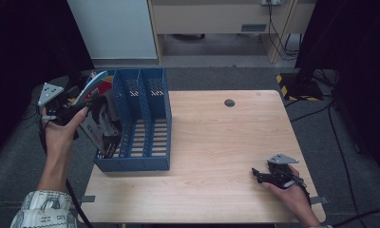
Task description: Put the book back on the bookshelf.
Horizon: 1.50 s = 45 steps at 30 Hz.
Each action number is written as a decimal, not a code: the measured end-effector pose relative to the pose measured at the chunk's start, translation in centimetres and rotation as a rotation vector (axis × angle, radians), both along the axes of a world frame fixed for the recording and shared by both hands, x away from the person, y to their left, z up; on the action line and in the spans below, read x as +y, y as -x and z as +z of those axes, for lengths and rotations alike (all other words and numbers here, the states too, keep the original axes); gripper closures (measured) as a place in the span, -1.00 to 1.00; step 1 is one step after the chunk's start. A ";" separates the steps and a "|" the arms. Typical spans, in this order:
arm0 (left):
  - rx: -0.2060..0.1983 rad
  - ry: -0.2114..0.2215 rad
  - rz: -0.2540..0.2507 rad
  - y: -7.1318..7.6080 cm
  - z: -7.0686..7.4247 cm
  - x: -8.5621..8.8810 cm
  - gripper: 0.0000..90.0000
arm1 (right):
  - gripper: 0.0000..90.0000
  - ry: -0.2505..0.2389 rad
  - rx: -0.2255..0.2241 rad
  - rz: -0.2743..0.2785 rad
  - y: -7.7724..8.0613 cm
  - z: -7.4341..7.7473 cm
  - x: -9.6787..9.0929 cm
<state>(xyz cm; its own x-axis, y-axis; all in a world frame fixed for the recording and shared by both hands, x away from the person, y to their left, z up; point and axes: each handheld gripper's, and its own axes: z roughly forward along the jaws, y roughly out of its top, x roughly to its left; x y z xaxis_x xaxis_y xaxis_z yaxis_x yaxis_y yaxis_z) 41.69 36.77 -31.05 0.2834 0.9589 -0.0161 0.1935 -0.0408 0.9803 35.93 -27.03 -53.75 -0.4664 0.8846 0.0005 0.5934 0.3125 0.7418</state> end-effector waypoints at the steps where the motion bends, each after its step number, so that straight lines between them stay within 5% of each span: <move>1: 0.000 0.001 -0.005 0.0 0.1 -0.2 -0.54 | -0.47 0.000 0.000 0.000 0.0 0.0 0.0; 10: 0.017 -0.050 -0.026 -0.2 0.4 -1.7 -0.74 | -0.47 0.000 0.000 0.001 0.0 0.0 0.0; 19: 0.005 -0.044 -0.034 0.7 1.0 -1.7 -0.78 | -0.47 -0.001 0.001 -0.001 0.0 0.0 0.0; 30: 0.009 -0.048 -0.106 1.5 1.4 -3.5 -0.79 | -0.47 -0.001 0.001 -0.001 0.0 0.0 0.0; 45: 0.076 -0.047 -0.189 -0.3 -1.1 -8.1 -0.82 | -0.47 -0.001 0.001 -0.001 0.0 0.0 0.0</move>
